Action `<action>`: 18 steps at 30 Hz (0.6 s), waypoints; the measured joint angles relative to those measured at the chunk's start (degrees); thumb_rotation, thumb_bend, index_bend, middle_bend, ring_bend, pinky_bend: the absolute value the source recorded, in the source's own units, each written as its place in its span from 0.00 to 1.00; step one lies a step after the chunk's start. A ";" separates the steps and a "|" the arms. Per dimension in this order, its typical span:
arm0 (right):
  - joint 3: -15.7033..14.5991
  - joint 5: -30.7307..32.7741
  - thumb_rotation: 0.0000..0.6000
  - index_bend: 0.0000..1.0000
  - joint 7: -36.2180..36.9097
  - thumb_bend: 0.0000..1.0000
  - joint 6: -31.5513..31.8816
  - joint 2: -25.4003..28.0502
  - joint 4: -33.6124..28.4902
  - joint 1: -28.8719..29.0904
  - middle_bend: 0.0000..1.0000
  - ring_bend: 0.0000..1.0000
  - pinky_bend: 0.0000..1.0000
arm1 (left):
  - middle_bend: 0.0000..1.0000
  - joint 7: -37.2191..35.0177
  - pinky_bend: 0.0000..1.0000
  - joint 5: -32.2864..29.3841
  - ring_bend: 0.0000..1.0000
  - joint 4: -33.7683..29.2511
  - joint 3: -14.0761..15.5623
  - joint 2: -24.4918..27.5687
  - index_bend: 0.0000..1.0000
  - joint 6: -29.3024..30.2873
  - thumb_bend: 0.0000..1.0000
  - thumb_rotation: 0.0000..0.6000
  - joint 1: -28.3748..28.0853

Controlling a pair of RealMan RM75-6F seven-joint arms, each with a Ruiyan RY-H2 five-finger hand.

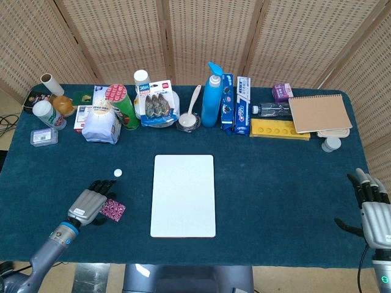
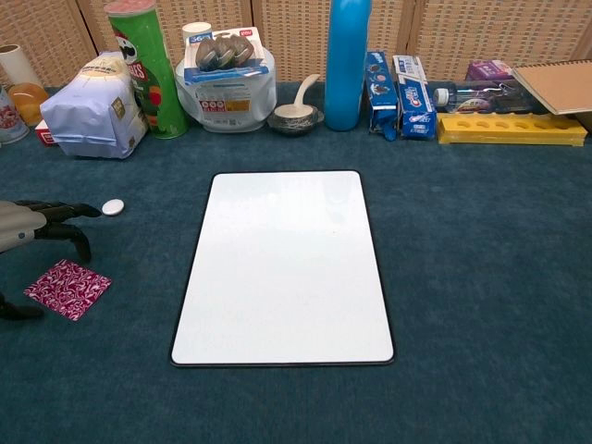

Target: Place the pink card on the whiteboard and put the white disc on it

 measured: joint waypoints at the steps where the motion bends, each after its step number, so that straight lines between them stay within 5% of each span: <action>1: 0.03 0.05 1.00 0.00 0.07 0.00 -0.01 -0.01 0.04 0.01 0.00 0.00 0.00 | 0.00 0.08 0.06 -0.18 0.00 0.12 0.01 -0.10 0.29 0.01 0.18 1.00 -0.07; 11: 0.11 0.11 1.00 0.00 0.50 0.00 -0.11 0.04 0.13 0.04 0.00 0.00 0.00 | 0.00 1.11 0.06 -1.48 0.00 0.40 0.16 -0.72 0.30 -0.36 0.18 1.00 -0.82; 18: 0.18 0.19 1.00 0.00 0.68 0.00 -0.23 0.12 0.18 0.10 0.00 0.00 0.00 | 0.00 2.05 0.06 -2.78 0.00 0.58 0.29 -1.40 0.45 -0.28 0.21 1.00 -0.95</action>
